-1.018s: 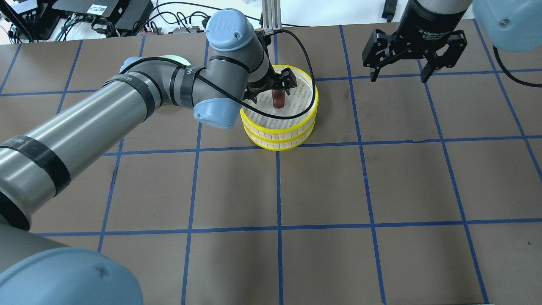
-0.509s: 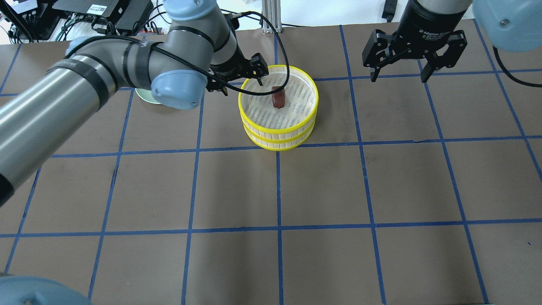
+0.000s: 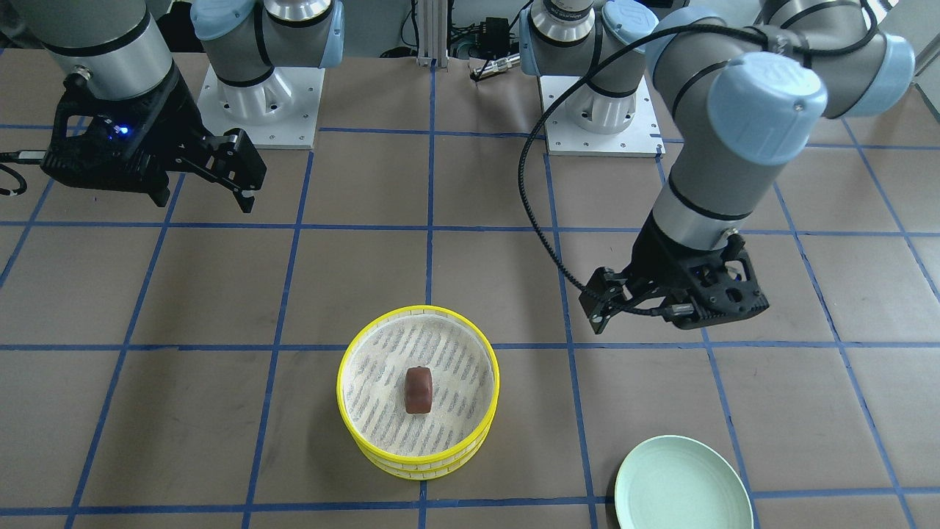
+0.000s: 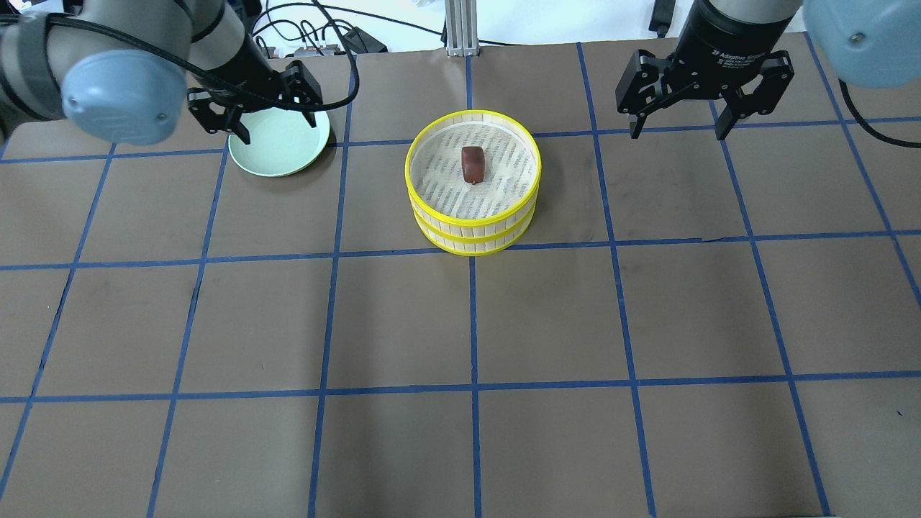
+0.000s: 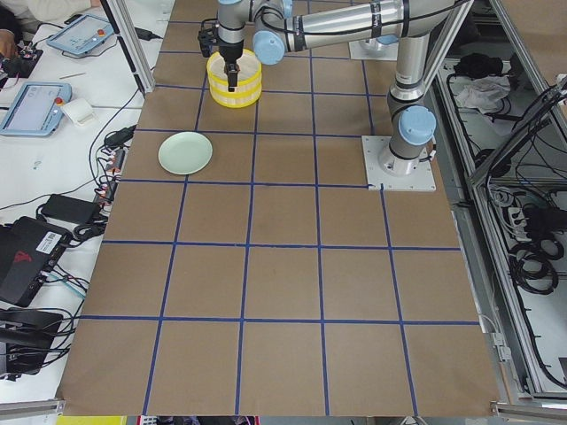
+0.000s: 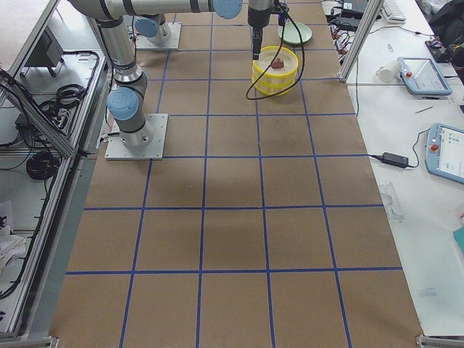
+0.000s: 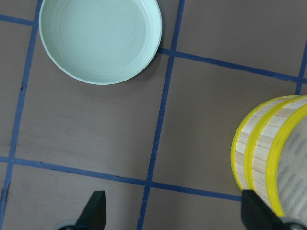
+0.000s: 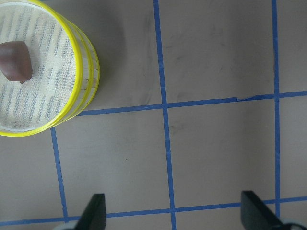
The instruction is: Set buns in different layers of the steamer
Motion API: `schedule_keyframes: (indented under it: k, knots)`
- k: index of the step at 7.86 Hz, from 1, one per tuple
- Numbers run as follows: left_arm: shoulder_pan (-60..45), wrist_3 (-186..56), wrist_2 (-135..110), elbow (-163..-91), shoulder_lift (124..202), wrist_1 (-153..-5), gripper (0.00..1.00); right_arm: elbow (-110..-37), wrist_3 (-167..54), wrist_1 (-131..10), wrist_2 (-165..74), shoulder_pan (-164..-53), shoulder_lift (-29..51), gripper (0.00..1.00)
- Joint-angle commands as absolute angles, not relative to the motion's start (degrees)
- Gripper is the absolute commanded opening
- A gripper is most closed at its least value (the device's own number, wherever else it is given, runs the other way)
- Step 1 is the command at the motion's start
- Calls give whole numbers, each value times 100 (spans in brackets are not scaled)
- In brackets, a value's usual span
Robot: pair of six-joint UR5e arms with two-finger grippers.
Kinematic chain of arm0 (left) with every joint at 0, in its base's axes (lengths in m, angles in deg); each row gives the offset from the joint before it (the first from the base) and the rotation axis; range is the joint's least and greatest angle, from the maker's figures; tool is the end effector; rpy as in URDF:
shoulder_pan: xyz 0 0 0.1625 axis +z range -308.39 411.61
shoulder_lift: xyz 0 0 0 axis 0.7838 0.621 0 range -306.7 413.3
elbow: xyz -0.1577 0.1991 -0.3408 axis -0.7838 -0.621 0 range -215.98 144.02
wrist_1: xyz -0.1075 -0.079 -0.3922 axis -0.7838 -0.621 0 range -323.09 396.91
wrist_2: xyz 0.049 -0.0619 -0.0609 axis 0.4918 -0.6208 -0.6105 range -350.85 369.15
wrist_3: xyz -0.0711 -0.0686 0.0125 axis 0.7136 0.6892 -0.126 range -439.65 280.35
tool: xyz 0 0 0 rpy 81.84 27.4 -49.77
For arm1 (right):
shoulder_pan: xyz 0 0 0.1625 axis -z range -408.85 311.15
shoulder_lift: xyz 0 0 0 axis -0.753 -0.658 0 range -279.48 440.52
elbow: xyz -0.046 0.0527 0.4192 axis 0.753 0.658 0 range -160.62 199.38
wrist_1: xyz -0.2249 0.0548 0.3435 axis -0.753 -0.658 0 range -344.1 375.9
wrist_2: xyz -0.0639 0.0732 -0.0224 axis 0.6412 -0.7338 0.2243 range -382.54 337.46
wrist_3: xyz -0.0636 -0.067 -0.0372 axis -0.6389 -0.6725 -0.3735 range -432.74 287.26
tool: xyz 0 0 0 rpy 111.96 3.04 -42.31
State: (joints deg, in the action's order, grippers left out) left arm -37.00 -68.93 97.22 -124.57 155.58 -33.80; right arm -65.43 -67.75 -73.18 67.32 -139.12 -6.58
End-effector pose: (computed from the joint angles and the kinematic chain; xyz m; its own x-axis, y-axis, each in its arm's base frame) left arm -0.1223 -0.5919 0.4201 -0.9773 -0.2030 0.0600 -0.2095 0.9681 -0.1377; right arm 0.1359 -0.5147 0.5055 -0.9966 0.0821 -0.0046 0.0821 0.9963 -0.0234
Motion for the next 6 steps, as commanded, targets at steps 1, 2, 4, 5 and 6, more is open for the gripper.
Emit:
schedule_keyframes:
  k: [1,2,4,5,6]
  knots:
    - [-3260,-7183,10150,-12466,15007,-4210,100,-6543,-6773,-7322,6729,-13912,-658,100]
    - [-3233,-7174,10179,-12484,14981,-4245,100,-6543,-6773,-7314,6729,-13912,-658,100]
    - [-3276,-7174,10136,-12519,14814,-4570,100,-6543,-6773,-7322,6729,-13912,-658,100]
    - [-3398,-7139,10144,-12615,14718,-4657,100,-6543,-6773,-7322,6729,-13912,-658,100]
    - [-3547,-7139,10135,-12677,14639,-4885,100,-6543,-6781,-7331,6729,-13912,-658,100]
